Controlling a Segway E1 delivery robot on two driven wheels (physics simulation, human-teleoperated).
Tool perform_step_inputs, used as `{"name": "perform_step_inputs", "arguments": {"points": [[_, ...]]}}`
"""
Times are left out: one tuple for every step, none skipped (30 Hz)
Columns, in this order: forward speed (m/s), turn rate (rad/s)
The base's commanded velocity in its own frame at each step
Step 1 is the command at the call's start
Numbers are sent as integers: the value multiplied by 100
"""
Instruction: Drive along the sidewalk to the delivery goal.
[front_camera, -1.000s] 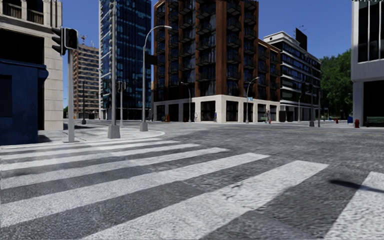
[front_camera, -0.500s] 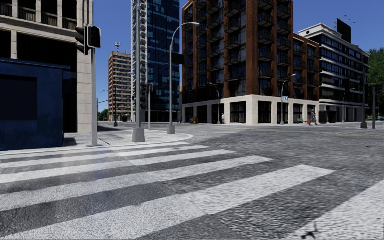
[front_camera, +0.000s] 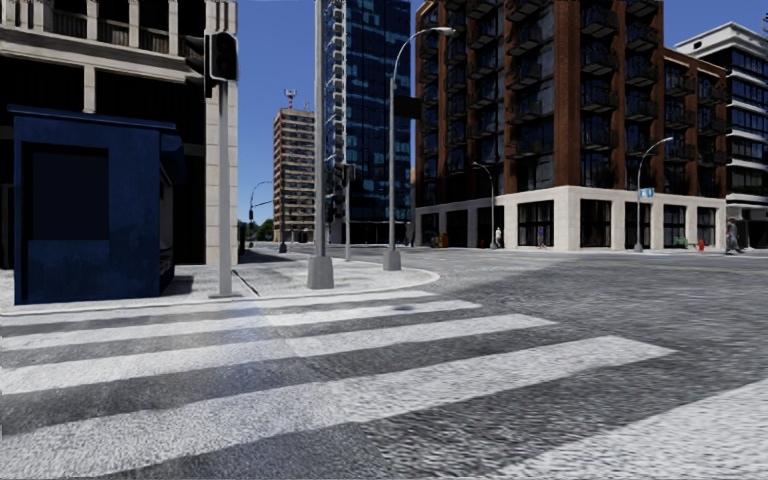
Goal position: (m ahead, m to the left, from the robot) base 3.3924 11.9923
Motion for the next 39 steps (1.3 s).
{"name": "perform_step_inputs", "arguments": {"points": [[200, 36], [200, 36], [200, 36], [200, 36], [200, 36], [200, 36], [200, 36], [200, 36], [200, 36], [200, 36], [200, 36], [200, 36], [200, 36], [200, 36], [200, 38], [200, 39], [200, 39], [200, 39], [200, 39], [200, 39], [200, 39], [200, 39], [200, 39], [200, 39], [200, 38], [200, 38], [200, 37], [200, 37], [200, 32], [200, 30], [200, 29], [200, 29], [200, 29], [200, 29], [200, 29], [200, 29], [200, 29], [200, 23], [200, 8]]}}
